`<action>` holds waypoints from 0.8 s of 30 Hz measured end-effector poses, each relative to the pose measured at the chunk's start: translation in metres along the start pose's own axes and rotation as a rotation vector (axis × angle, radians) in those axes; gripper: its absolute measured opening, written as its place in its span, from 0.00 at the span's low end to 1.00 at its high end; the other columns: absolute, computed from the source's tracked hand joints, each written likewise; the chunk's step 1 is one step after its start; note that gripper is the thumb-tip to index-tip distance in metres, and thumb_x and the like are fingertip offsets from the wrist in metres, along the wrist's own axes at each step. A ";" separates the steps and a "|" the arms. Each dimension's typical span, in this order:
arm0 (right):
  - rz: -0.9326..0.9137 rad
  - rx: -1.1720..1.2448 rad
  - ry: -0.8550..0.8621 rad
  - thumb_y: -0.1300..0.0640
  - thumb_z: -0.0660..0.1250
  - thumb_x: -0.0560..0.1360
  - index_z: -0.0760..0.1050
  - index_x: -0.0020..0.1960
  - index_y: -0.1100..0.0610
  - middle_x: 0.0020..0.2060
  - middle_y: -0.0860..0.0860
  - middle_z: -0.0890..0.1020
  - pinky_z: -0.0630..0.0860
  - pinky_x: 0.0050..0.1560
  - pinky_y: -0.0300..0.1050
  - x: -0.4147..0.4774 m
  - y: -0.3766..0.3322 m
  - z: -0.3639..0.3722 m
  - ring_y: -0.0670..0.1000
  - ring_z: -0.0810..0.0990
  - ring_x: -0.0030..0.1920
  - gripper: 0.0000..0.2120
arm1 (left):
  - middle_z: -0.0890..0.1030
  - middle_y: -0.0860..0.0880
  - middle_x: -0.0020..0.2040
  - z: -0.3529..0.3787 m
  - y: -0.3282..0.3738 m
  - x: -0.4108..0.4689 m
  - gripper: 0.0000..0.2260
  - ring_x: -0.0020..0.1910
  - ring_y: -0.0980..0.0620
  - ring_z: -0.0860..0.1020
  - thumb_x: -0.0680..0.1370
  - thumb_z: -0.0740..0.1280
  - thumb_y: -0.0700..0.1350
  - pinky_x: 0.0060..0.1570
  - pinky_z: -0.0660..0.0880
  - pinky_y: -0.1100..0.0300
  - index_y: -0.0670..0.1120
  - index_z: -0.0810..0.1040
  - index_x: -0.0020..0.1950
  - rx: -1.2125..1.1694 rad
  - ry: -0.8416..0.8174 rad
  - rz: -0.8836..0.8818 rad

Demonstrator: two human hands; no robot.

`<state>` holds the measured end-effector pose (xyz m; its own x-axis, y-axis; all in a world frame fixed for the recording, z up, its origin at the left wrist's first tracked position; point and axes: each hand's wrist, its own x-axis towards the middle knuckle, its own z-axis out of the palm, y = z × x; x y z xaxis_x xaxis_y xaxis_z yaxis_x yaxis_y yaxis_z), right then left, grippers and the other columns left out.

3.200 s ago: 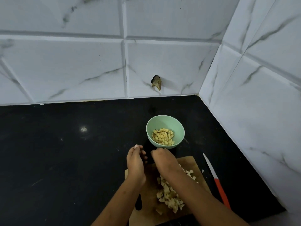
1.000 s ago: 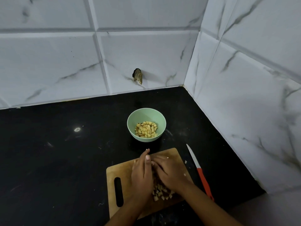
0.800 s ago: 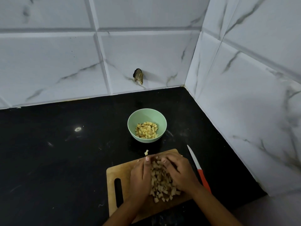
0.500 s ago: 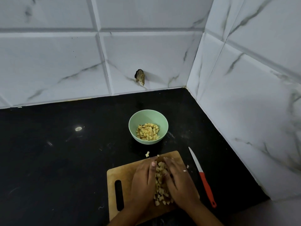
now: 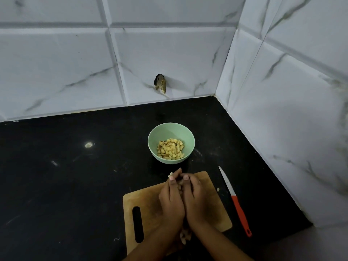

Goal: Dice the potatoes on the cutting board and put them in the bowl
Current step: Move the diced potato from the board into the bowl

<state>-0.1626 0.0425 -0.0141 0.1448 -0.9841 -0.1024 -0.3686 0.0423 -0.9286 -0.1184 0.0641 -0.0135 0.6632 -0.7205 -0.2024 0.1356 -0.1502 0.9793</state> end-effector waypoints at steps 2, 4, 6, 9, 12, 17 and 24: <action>0.126 0.174 0.002 0.56 0.58 0.82 0.77 0.46 0.48 0.41 0.47 0.83 0.76 0.45 0.35 0.005 -0.007 0.000 0.40 0.81 0.44 0.11 | 0.81 0.55 0.54 0.004 0.006 0.002 0.18 0.54 0.64 0.78 0.84 0.50 0.49 0.57 0.74 0.65 0.50 0.78 0.61 -0.083 0.022 -0.066; 0.257 0.340 0.007 0.57 0.57 0.82 0.79 0.46 0.52 0.40 0.48 0.83 0.76 0.38 0.33 0.008 -0.015 -0.003 0.41 0.82 0.40 0.13 | 0.82 0.54 0.53 0.008 0.015 0.002 0.18 0.51 0.64 0.79 0.84 0.50 0.49 0.50 0.75 0.69 0.48 0.79 0.60 -0.176 0.046 -0.120; 0.350 0.489 -0.004 0.58 0.56 0.82 0.79 0.47 0.58 0.38 0.51 0.84 0.76 0.32 0.33 0.008 -0.023 -0.008 0.42 0.83 0.36 0.14 | 0.83 0.53 0.49 0.010 0.024 -0.001 0.18 0.47 0.64 0.80 0.84 0.50 0.48 0.40 0.74 0.74 0.47 0.80 0.57 -0.262 0.063 -0.152; 0.406 0.595 -0.013 0.56 0.57 0.82 0.80 0.49 0.61 0.41 0.55 0.85 0.78 0.34 0.39 0.006 -0.031 -0.011 0.50 0.85 0.40 0.15 | 0.85 0.53 0.45 0.008 0.033 -0.003 0.19 0.47 0.61 0.82 0.84 0.51 0.49 0.39 0.75 0.72 0.46 0.81 0.54 -0.320 0.067 -0.163; 0.439 0.661 -0.016 0.55 0.57 0.81 0.80 0.50 0.61 0.43 0.56 0.85 0.79 0.38 0.43 0.007 -0.040 -0.011 0.52 0.85 0.42 0.15 | 0.85 0.53 0.47 0.006 0.043 -0.001 0.20 0.49 0.57 0.82 0.84 0.51 0.50 0.48 0.77 0.63 0.46 0.82 0.54 -0.354 0.071 -0.168; 0.375 0.745 -0.040 0.57 0.58 0.81 0.80 0.52 0.63 0.46 0.57 0.85 0.81 0.40 0.43 0.029 -0.076 -0.008 0.52 0.85 0.45 0.14 | 0.85 0.47 0.49 0.007 0.080 0.020 0.21 0.52 0.51 0.82 0.84 0.51 0.49 0.55 0.77 0.55 0.43 0.82 0.53 -0.460 0.052 -0.105; 0.284 0.650 -0.043 0.56 0.62 0.80 0.82 0.47 0.60 0.41 0.55 0.85 0.80 0.37 0.43 0.094 -0.115 0.019 0.52 0.85 0.41 0.12 | 0.84 0.44 0.48 0.010 0.111 0.093 0.22 0.49 0.48 0.83 0.83 0.51 0.52 0.48 0.78 0.56 0.42 0.82 0.52 -0.483 0.057 -0.096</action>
<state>-0.0896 -0.0514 0.0761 0.1654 -0.9127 -0.3736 0.2235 0.4036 -0.8872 -0.0495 -0.0263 0.0762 0.6684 -0.6787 -0.3042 0.5146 0.1267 0.8480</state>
